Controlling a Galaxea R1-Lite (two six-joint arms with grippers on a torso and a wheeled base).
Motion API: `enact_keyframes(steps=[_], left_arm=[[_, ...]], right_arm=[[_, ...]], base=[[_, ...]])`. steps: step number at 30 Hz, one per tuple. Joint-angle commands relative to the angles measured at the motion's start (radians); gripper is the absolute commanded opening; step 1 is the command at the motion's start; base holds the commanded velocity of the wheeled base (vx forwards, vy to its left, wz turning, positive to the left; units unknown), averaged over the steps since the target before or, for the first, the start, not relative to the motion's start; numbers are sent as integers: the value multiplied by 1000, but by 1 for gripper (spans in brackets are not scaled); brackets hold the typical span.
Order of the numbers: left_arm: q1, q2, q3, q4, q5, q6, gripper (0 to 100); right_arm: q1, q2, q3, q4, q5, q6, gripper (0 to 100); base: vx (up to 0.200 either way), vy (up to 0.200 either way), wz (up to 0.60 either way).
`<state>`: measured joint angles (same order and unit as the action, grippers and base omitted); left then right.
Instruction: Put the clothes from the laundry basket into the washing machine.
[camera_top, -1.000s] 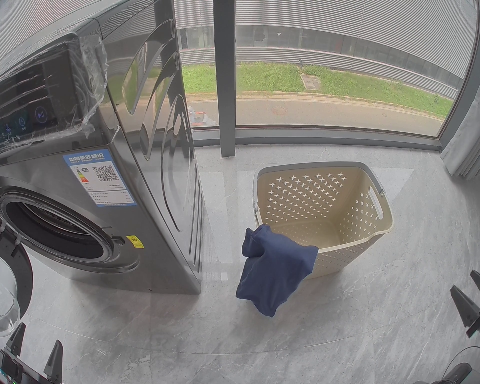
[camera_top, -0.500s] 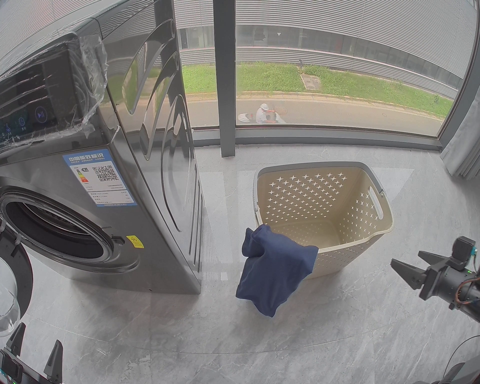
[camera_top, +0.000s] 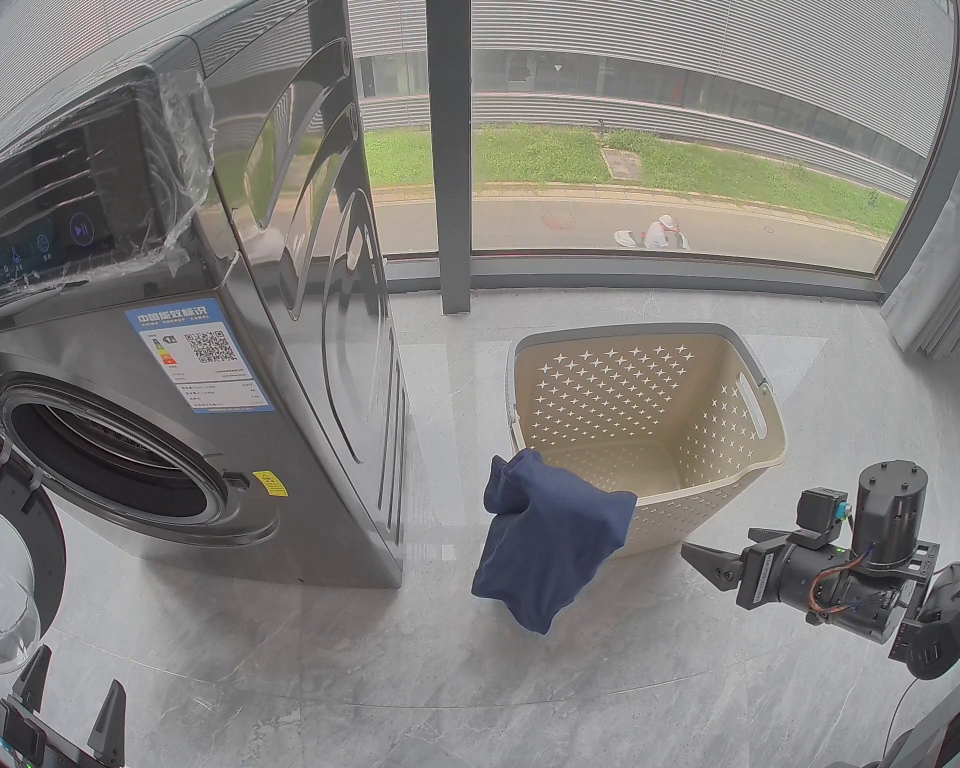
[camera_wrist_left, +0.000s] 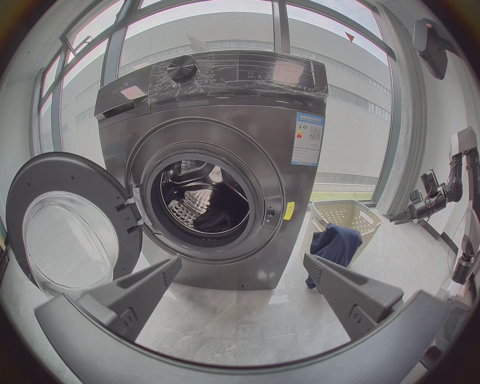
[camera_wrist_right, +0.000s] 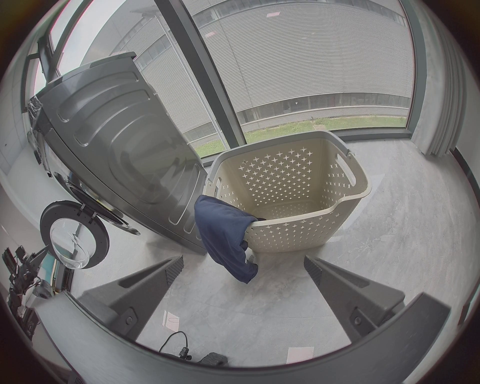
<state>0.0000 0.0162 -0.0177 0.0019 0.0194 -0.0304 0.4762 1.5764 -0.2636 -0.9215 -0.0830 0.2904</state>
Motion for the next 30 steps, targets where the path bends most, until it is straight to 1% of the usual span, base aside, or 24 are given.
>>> enact_keyframes(steps=[1, 6, 10, 11, 15, 18, 21, 23, 27, 28, 30], left_arm=[[0, -10, 15, 0, 1, 1, 100], [0, -10, 15, 0, 1, 0, 100], [0, -10, 15, 0, 1, 1, 100], [0, -10, 15, 0, 1, 1, 100], [0, -10, 15, 0, 1, 0, 100], [0, -10, 15, 0, 1, 0, 100], [0, -10, 15, 0, 1, 0, 100], [0, -10, 15, 0, 1, 0, 100], [0, -10, 15, 0, 1, 0, 100], [0, -10, 15, 0, 1, 0, 100], [0, -10, 15, 1, 1, -2, 100]], right_arm=[[7, 91, -34, -2, 0, 16, 100], [30, 166, -83, -2, -1, 46, 100], [47, 205, -123, -2, -3, 49, 100], [52, 238, -155, -2, -4, 49, 100], [62, 300, -197, -2, -6, 53, 100], [73, 350, -221, -2, -8, 78, 100], [85, 409, -250, -2, -35, 107, 100], [90, 442, -273, -5, -37, 118, 100], [116, 537, -328, -73, -40, 121, 100], [116, 541, -328, -76, -40, 121, 100], [131, 597, -373, -96, -41, 121, 100]], base=[[0, 0, 0], [0, 0, 0], [0, 0, 0], [0, 0, 0], [0, 0, 0], [0, 0, 0], [0, 0, 0], [0, 0, 0], [0, 0, 0], [0, 0, 0], [0, 0, 0]])
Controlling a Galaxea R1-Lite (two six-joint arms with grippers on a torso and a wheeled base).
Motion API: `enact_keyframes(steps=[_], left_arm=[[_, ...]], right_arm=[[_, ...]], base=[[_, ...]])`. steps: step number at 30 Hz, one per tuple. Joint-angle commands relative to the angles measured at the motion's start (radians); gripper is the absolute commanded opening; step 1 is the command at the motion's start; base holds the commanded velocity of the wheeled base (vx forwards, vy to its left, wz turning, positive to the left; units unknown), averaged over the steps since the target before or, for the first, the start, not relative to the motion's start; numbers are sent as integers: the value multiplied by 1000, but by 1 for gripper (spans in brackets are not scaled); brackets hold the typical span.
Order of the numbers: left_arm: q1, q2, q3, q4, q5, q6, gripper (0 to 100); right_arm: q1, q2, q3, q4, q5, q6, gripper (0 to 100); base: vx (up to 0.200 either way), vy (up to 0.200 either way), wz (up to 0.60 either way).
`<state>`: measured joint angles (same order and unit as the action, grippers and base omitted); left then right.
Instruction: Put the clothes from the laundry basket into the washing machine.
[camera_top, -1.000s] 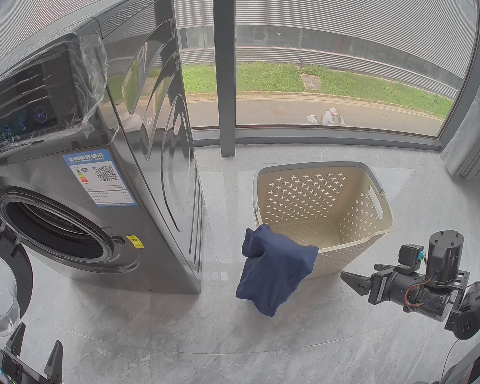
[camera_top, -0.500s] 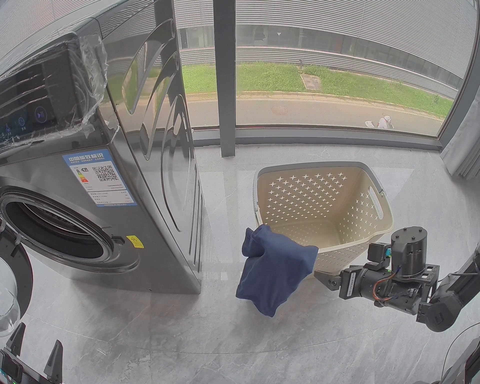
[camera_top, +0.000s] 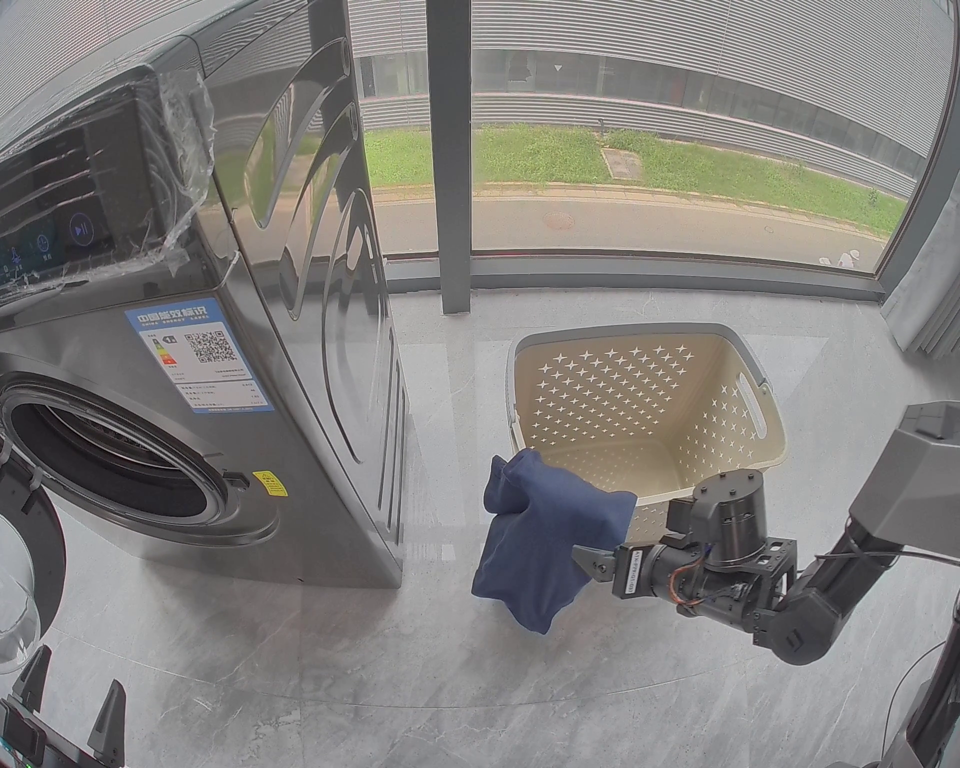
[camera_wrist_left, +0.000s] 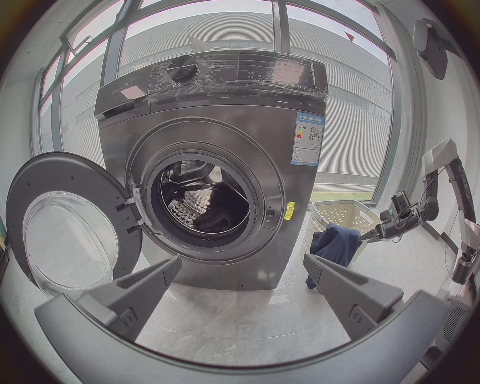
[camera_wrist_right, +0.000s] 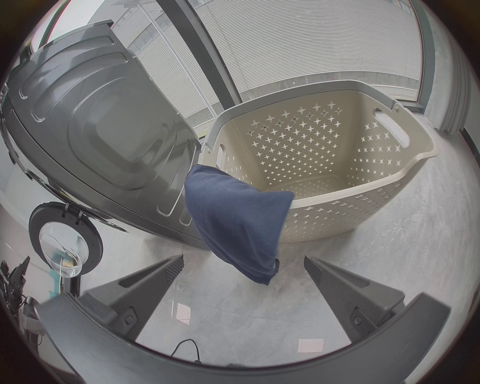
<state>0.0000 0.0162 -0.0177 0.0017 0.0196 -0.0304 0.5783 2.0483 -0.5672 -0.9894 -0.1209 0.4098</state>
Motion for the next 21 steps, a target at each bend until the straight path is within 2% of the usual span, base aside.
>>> enact_keyframes(steps=[1, 4, 8, 18, 21], left_arm=[[0, -10, 15, 0, 0, -2, 100], [0, -10, 15, 0, 0, -2, 100], [0, -10, 15, 0, 0, 0, 100], [0, -10, 15, 0, 0, 0, 100], [0, -10, 15, 0, 0, 0, 100]], right_arm=[[29, 138, -82, -28, -2, 3, 100], [29, 176, -132, -29, -3, 9, 100], [29, 199, -192, -29, -5, 47, 100], [20, 253, -263, -31, -6, 58, 100], [18, 274, -306, -29, -45, 83, 100]], base=[[0, 0, 0], [0, 0, 0], [0, 0, 0], [0, 0, 0], [0, 0, 0]])
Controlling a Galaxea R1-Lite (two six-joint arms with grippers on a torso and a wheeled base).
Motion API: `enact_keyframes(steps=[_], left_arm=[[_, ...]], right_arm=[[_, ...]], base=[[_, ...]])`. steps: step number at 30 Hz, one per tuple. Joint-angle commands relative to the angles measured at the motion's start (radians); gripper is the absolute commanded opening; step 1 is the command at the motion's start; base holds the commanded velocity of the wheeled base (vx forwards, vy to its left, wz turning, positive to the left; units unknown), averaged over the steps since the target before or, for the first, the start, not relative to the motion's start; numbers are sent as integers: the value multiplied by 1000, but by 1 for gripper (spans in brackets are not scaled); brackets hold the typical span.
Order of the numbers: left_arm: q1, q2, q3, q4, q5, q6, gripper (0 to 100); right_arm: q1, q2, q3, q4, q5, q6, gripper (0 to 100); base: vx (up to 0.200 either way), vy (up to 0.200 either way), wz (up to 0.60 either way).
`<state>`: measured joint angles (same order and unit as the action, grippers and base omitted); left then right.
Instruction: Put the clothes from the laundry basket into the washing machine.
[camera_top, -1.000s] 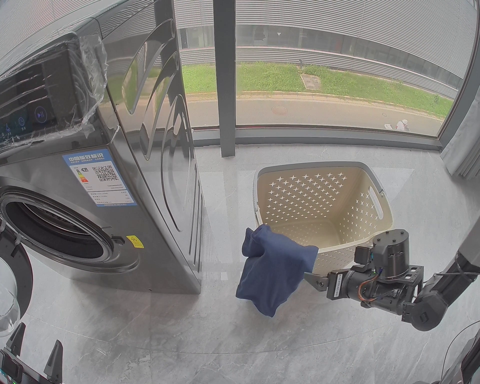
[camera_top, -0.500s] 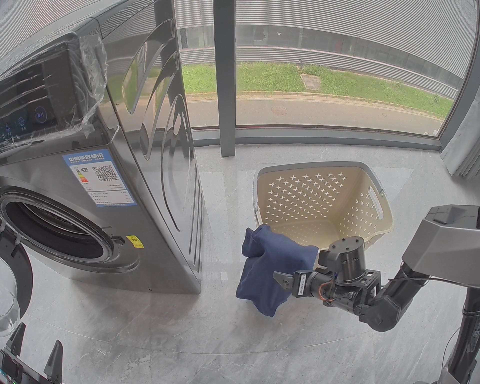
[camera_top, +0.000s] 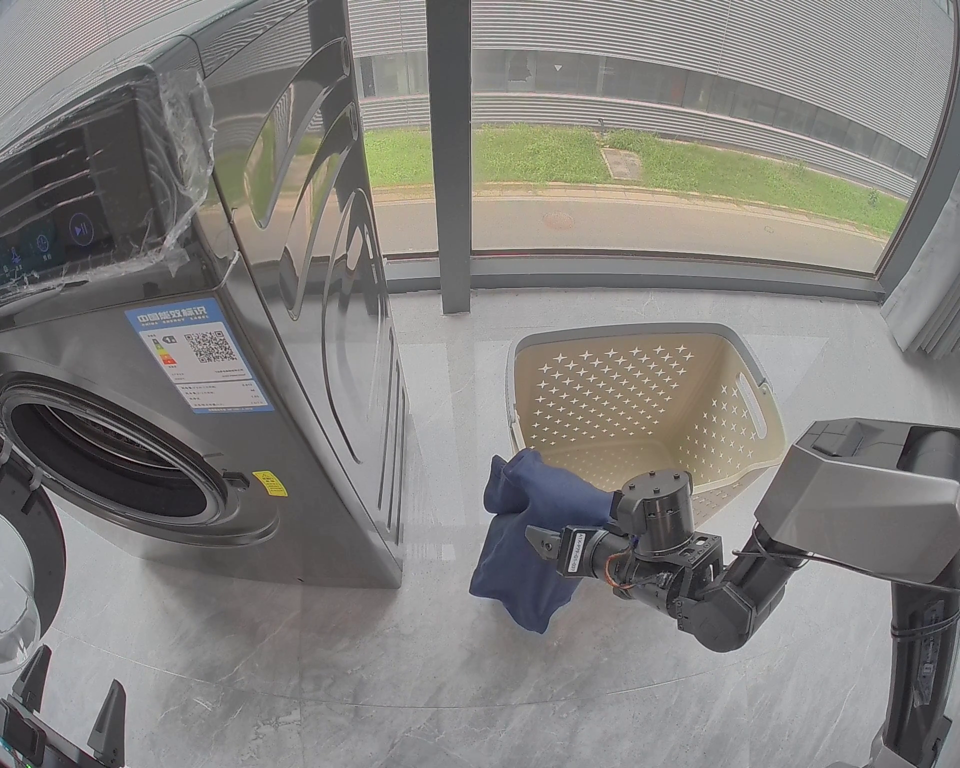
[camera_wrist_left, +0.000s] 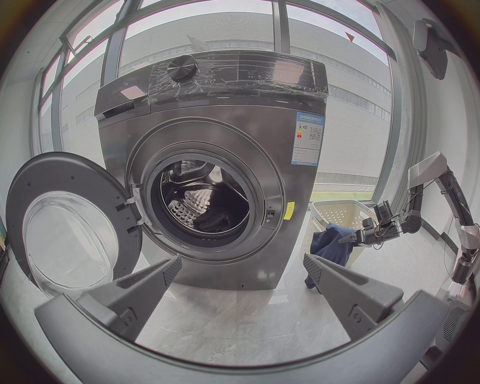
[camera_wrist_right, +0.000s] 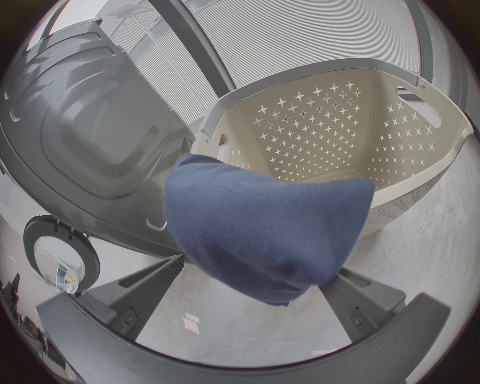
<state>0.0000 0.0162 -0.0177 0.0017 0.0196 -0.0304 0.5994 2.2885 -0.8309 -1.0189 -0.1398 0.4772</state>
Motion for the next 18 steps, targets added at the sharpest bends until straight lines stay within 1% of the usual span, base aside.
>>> enact_keyframes(steps=[1, 6, 7, 13, 18], left_arm=[[0, -10, 15, 0, 0, 0, 100], [0, -10, 15, 0, 0, -2, 100], [0, -10, 15, 0, 0, -2, 100], [0, -10, 15, 0, 0, -2, 100], [0, -10, 15, 0, 0, -2, 100]], right_arm=[[-3, 39, -54, -1, -37, 21, 100], [-3, 42, -63, -1, -43, 27, 100], [-3, 42, -63, -3, -44, 29, 0], [7, 40, -47, -41, -44, 27, 0], [39, 2, 33, -135, -44, 11, 0]], base=[[0, 0, 0], [0, 0, 0], [0, 0, 0], [0, 0, 0], [0, 0, 0]])
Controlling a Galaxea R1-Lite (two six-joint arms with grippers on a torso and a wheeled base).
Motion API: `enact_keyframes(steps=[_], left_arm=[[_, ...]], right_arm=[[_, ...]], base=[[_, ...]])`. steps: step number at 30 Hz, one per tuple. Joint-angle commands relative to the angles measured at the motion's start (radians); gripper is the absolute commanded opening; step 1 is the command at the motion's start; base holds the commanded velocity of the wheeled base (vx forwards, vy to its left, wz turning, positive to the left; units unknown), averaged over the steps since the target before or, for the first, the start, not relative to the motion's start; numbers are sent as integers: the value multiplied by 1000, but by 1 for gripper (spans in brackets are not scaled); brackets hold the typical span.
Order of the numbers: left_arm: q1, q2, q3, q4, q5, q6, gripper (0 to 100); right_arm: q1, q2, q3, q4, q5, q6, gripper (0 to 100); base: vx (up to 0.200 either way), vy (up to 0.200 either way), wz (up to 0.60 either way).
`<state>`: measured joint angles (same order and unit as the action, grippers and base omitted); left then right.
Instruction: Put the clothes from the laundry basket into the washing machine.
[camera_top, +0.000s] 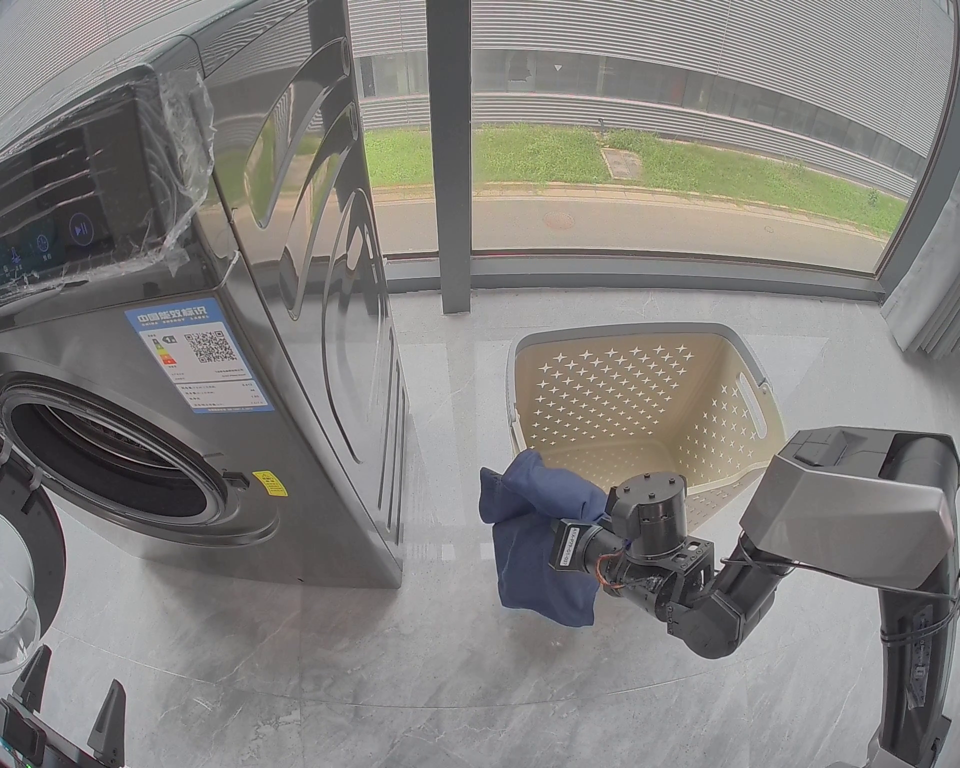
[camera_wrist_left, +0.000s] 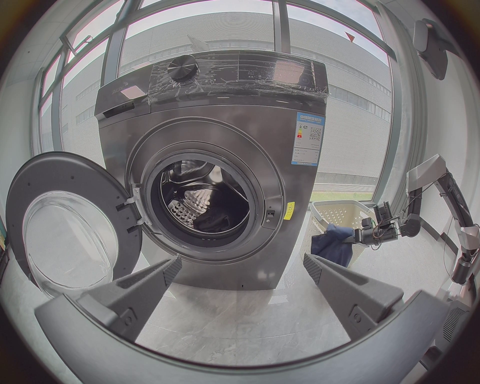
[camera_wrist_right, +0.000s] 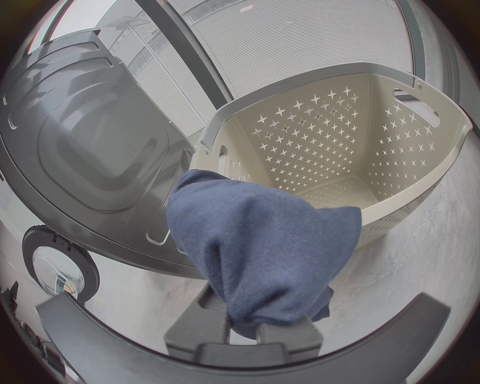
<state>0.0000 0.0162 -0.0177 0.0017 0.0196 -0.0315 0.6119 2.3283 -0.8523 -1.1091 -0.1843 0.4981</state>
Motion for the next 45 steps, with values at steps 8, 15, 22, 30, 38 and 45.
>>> enact_keyframes(steps=[8, 15, 22, 30, 38, 45], left_arm=[[0, -10, 15, 0, 0, -1, 100], [0, -10, 15, 0, 0, 8, 100], [0, -12, 16, 0, 5, 15, 100], [0, -12, 16, 0, -3, 28, 100], [0, -10, 16, 0, -4, 18, 100], [0, -10, 16, 1, -6, 18, 100]], right_arm=[[62, -317, 315, -144, 16, -87, 0], [63, -619, 500, -205, 160, -188, 0], [60, -782, 507, -204, 221, -337, 0], [57, -827, 558, -192, 241, -360, 0], [69, -823, 559, -195, 238, -360, 0], [83, -828, 558, -198, 238, -360, 0]], base=[[0, 0, 0], [0, 0, 0], [0, 0, 0], [-100, 0, 0], [-200, 0, 0], [-200, 0, 0]])
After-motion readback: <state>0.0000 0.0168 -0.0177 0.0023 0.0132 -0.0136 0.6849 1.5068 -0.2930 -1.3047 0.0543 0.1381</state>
